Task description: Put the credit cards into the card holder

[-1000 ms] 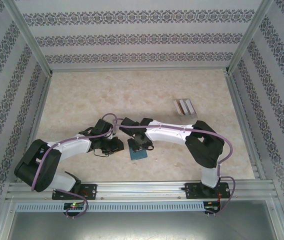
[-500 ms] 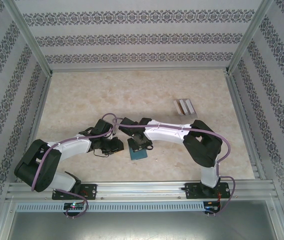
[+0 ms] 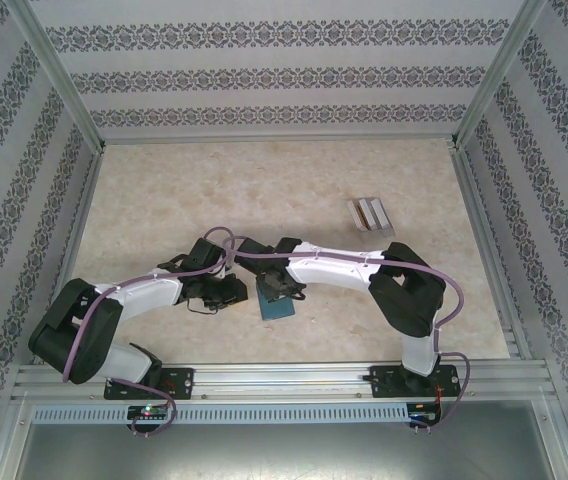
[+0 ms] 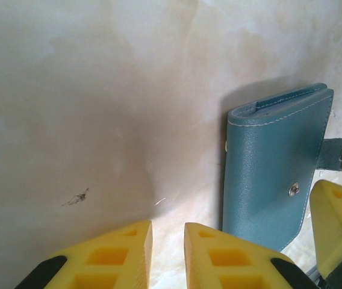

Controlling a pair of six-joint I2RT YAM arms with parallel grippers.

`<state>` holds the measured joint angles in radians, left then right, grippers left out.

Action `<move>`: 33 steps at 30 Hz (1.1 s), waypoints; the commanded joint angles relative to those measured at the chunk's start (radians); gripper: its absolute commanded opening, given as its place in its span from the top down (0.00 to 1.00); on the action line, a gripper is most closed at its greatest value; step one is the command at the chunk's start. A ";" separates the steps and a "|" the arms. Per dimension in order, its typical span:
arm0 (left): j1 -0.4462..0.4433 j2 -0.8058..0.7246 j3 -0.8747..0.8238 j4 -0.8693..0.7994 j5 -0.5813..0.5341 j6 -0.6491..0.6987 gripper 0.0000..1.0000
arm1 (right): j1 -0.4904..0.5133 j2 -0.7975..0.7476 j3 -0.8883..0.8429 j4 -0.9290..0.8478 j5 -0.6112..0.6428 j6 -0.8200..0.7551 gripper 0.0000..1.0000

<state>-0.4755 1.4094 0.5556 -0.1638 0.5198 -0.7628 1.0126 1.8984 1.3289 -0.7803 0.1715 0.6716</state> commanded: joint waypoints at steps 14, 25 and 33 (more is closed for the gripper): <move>0.011 0.020 0.022 -0.003 0.000 0.023 0.78 | 0.007 -0.047 -0.007 -0.073 0.131 0.031 0.82; 0.011 0.024 0.028 -0.017 0.002 0.036 0.78 | 0.006 -0.085 -0.008 -0.039 0.065 0.027 0.92; 0.011 0.029 0.011 0.006 0.011 0.024 0.78 | 0.006 -0.079 -0.047 0.029 -0.020 0.044 0.81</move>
<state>-0.4755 1.4315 0.5594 -0.1638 0.5205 -0.7547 1.0126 1.8374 1.3045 -0.7830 0.1925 0.7029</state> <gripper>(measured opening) 0.218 0.181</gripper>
